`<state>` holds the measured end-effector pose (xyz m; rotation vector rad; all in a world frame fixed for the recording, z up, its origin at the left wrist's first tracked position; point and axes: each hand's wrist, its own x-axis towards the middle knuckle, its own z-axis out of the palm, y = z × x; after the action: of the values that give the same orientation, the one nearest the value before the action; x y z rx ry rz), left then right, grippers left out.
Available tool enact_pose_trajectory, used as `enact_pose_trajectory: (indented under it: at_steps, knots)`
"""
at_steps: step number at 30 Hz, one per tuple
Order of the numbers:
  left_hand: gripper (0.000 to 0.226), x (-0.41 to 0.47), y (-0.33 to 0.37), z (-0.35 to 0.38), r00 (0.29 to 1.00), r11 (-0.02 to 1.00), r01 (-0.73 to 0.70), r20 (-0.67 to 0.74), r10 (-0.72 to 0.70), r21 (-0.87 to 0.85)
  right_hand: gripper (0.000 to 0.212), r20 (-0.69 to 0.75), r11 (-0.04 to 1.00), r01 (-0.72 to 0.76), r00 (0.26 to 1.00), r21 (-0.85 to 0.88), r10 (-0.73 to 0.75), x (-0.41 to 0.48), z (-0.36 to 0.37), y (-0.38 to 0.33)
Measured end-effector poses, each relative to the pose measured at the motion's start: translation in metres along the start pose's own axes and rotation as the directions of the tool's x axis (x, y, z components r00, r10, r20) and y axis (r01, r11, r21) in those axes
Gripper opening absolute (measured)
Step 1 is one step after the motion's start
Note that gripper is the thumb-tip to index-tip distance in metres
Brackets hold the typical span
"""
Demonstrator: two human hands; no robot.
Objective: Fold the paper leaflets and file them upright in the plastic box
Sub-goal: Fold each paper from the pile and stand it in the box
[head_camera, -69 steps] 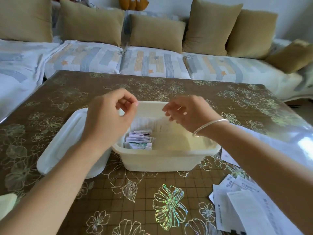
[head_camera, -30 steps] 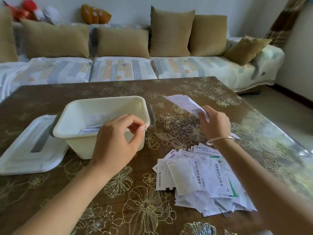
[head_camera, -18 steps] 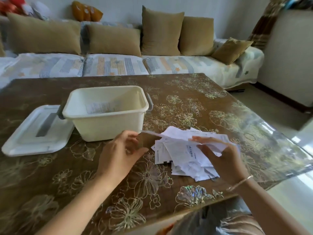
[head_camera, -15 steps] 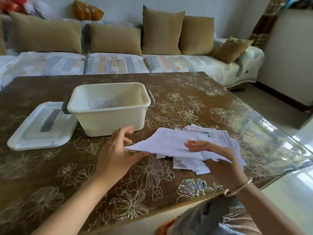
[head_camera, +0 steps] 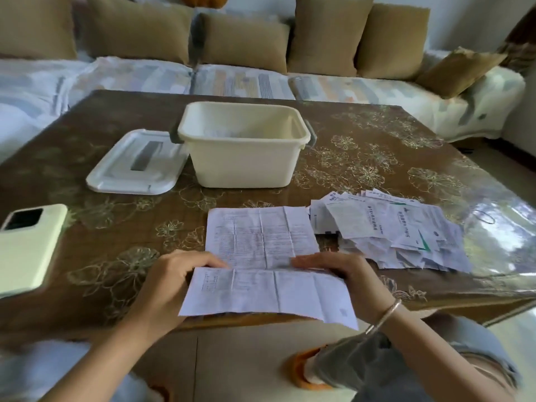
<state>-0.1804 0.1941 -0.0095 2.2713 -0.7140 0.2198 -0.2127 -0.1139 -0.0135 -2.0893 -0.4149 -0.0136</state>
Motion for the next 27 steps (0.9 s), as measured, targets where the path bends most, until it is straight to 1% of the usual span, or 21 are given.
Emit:
enact_pose_trajectory:
  at_steps: [1,2,3,4,5,6,8,9,10,11,12,13,14,15,16,17,19,22,24,25,27]
  knots:
    - [0.01,0.001,-0.001,0.005,0.998,0.998,0.058,-0.017,-0.058,0.007,0.048,-0.033,0.998,-0.054,0.998,0.014,0.054,0.0,0.0,-0.001]
    - [0.023,0.002,-0.004,0.01,0.991,0.986,0.135,-0.004,-0.136,-0.094,0.05,-0.056,0.997,-0.054,0.997,0.063,0.057,-0.002,-0.002,0.0]
    - [0.034,0.005,-0.001,0.011,0.973,0.94,0.221,-0.013,-0.232,-0.259,0.051,-0.086,0.997,-0.038,0.995,0.072,0.044,-0.003,-0.001,-0.003]
    - [0.039,0.007,0.005,0.012,0.95,0.892,0.298,0.01,-0.313,-0.341,0.053,-0.108,0.996,-0.005,0.994,0.086,0.014,-0.002,-0.001,0.002]
    - [0.04,0.008,0.005,0.013,0.943,0.886,0.317,0.011,-0.333,-0.339,0.057,-0.113,0.992,-0.035,0.992,0.124,0.049,-0.002,-0.001,0.006]
    - [0.04,0.011,0.006,0.013,0.934,0.871,0.334,0.002,-0.357,-0.359,0.055,-0.121,0.987,-0.044,0.991,0.152,0.063,-0.001,0.0,0.009]
    - [0.039,0.018,0.003,0.016,0.936,0.875,0.324,-0.016,-0.352,-0.359,0.018,-0.215,0.983,-0.106,0.967,0.15,0.137,0.001,0.003,0.011]
    - [0.036,0.019,0.001,0.017,0.933,0.879,0.334,-0.013,-0.359,-0.341,0.027,-0.265,0.986,-0.139,0.951,0.087,0.158,0.0,0.004,0.014]
    - [0.026,0.02,-0.002,0.019,0.928,0.872,0.344,-0.015,-0.372,-0.349,0.037,-0.303,0.983,-0.153,0.937,0.099,0.176,0.003,0.007,0.01]
    - [0.015,0.023,-0.002,0.018,0.94,0.914,0.318,-0.042,-0.339,-0.253,0.039,-0.332,0.986,-0.162,0.928,0.047,0.168,0.003,0.007,0.008]
    - [0.026,0.025,-0.002,0.02,0.948,0.943,0.3,-0.065,-0.311,-0.143,0.041,-0.379,0.987,-0.158,0.916,-0.04,0.131,0.006,0.009,0.006]
    - [0.041,0.024,-0.002,0.021,0.958,0.963,0.268,-0.102,-0.268,-0.011,0.041,-0.414,0.973,-0.161,0.907,-0.164,0.08,0.008,0.011,0.003]
    - [0.049,0.025,-0.001,0.021,0.96,0.965,0.26,-0.12,-0.254,0.04,0.04,-0.445,0.946,-0.181,0.894,-0.269,0.045,0.01,0.013,0.001]
    - [0.056,0.027,0.0,0.021,0.956,0.961,0.271,-0.133,-0.261,0.061,0.04,-0.465,0.923,-0.222,0.884,-0.313,0.055,0.012,0.014,-0.001]
    - [0.064,0.029,0.003,0.023,0.951,0.955,0.282,-0.156,-0.266,0.092,0.045,-0.487,0.896,-0.287,0.868,-0.339,0.094,0.014,0.015,-0.001]
    - [0.074,0.031,0.004,0.025,0.943,0.948,0.302,-0.178,-0.281,0.105,0.054,-0.506,0.884,-0.309,0.857,-0.351,0.098,0.015,0.016,0.001]
    - [0.09,0.032,0.003,0.029,0.941,0.945,0.297,-0.208,-0.266,0.136,0.07,-0.51,0.886,-0.306,0.855,-0.349,0.095,0.015,0.018,0.004]
    - [0.105,0.031,0.001,0.031,0.934,0.933,0.29,-0.277,-0.226,0.215,0.081,-0.506,0.883,-0.314,0.856,-0.348,0.105,0.014,0.018,0.002]
    - [0.106,0.03,0.001,0.031,0.919,0.921,0.285,-0.348,-0.185,0.264,0.079,-0.519,0.881,-0.322,0.848,-0.346,0.106,0.014,0.018,0.002]
    - [0.099,0.029,0.001,0.032,0.912,0.921,0.273,-0.379,-0.156,0.277,0.076,-0.53,0.886,-0.314,0.843,-0.343,0.093,0.014,0.018,0.003]
    - [0.073,0.028,0.003,0.031,0.91,0.913,0.247,-0.4,-0.104,0.325,0.065,-0.538,0.883,-0.303,0.84,-0.358,0.07,0.014,0.019,0.003]
